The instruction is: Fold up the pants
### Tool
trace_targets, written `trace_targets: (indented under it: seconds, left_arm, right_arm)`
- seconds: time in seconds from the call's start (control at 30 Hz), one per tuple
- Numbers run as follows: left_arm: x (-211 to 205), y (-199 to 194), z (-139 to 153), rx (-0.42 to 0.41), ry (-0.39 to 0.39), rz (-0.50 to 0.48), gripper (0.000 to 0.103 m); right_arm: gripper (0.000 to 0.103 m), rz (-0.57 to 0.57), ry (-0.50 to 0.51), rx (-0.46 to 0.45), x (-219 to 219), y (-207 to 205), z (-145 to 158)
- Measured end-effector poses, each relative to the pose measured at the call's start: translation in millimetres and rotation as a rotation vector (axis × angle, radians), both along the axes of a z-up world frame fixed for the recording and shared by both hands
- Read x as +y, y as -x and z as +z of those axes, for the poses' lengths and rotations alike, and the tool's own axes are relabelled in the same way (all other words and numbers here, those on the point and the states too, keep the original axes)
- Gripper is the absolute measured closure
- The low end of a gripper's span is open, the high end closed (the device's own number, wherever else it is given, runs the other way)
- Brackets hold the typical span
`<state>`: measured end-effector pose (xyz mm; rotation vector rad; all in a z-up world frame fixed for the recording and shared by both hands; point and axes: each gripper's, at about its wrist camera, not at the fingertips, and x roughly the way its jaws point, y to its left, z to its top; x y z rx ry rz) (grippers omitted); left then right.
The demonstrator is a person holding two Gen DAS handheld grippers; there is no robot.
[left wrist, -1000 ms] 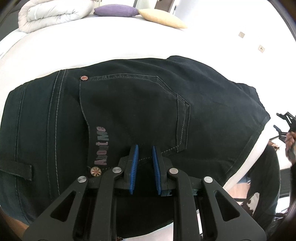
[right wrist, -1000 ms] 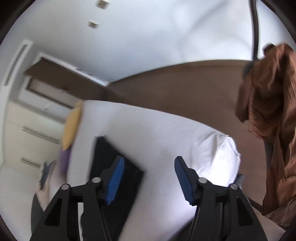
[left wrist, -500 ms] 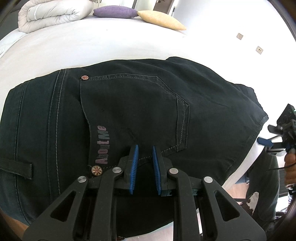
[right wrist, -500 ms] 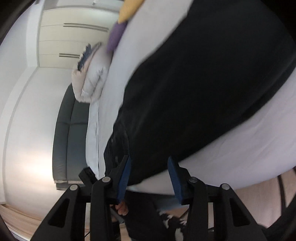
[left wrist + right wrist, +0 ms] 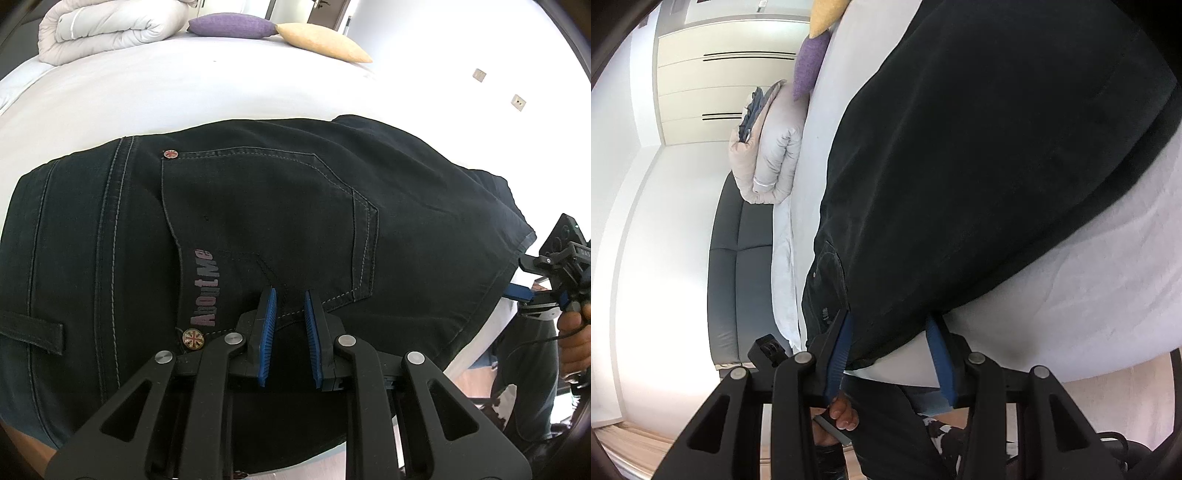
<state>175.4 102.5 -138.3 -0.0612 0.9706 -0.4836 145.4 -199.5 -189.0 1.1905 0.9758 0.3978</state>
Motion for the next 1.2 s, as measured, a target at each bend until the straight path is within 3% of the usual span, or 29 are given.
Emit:
trace_targets:
  seconds: [0.37, 0.53, 0.63, 0.7, 0.77, 0.9, 1.2]
  left_arm:
    - [-3, -1, 0, 0.002, -0.009, -0.001, 0.087]
    - [-4, -1, 0, 0.003, -0.012, -0.002, 0.087]
    - [-4, -1, 0, 0.003, -0.012, -0.003, 0.087]
    - [-4, -1, 0, 0.003, -0.012, -0.005, 0.087]
    - [-4, -1, 0, 0.004, -0.013, -0.006, 0.087]
    - [-5, -1, 0, 0.003, -0.021, -0.012, 0.087]
    - [-8, 1, 5, -0.002, -0.033, 0.004, 0.087]
  right_arm:
    - [0.06, -0.032, -0.059, 0.007, -14, 0, -4]
    - [0.069, -0.06, -0.077, 0.015, -21, 1, -10]
    - [0.08, -0.076, -0.053, 0.002, -26, -1, -8]
    - [0.096, -0.087, -0.034, 0.001, -29, -1, -9]
    - [0.099, -0.088, 0.006, 0.006, -30, 1, -8]
    - [0.1, -0.093, 0.045, 0.016, -32, 9, -10]
    - [0.102, -0.091, 0.024, -0.001, -35, 13, -20]
